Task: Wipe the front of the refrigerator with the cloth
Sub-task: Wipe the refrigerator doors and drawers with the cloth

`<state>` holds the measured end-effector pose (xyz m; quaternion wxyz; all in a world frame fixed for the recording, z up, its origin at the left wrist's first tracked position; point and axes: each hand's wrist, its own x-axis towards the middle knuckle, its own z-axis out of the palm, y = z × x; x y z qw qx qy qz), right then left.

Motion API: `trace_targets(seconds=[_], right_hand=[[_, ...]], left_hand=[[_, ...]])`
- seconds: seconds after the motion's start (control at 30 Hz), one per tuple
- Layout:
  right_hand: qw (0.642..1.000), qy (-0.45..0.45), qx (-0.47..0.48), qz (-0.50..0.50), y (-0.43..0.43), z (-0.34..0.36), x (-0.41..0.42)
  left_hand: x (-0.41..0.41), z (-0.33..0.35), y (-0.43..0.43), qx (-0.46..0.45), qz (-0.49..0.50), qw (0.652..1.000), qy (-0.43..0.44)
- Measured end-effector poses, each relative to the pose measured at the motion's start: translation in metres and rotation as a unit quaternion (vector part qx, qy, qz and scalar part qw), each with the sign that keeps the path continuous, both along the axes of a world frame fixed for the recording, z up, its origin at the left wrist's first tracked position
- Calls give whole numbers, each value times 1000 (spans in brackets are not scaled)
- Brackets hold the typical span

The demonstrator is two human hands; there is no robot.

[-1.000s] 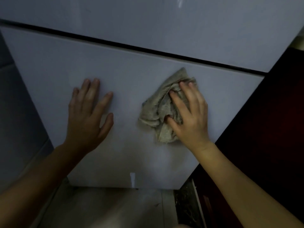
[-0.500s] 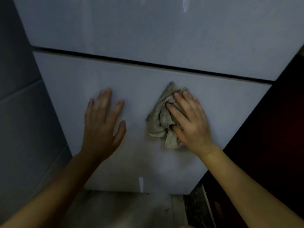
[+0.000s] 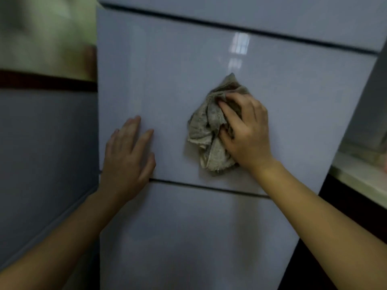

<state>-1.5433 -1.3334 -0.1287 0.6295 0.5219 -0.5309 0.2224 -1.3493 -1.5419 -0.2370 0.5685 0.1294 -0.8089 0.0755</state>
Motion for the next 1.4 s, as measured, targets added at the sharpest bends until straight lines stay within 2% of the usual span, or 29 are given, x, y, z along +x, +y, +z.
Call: trace_targets(seconds=[0.1, 0.23, 0.4, 0.53, 0.73, 0.93, 1.0, 1.13, 1.2, 1.27, 1.4], right_hand=[[999, -2, -5, 33, -24, 26, 13], [998, 12, 27, 62, -35, 20, 18], [993, -19, 62, 96, -29, 18, 21], [995, -31, 60, 70, -33, 15, 22], [992, 8, 119, 36, -37, -2, 25], [960, 106, 258, 37, -46, -41, 26], [963, 107, 243, 40, -47, -34, 23], [988, 68, 131, 44, -66, 4, 36], [991, 55, 112, 40, -80, 15, 48], [989, 56, 134, 41, -93, 8, 57], [969, 88, 223, 51, -91, -50, 56]], left_hand=[[7, 16, -13, 1, 11, 1000, -10], [17, 12, -22, -38, 16, 998, -53], [19, 11, -20, -46, 17, 997, -54], [18, 9, -19, -40, 10, 997, -59], [23, 4, -25, -7, 32, 999, -34], [32, -1, -35, -4, 33, 999, -36], [35, -1, -40, -15, 37, 999, -35], [39, -2, -50, -44, 32, 998, -37], [37, -3, -51, -37, 26, 998, -32], [34, -6, -53, -25, 19, 999, -22], [29, -11, -56, -23, 13, 999, -36]])
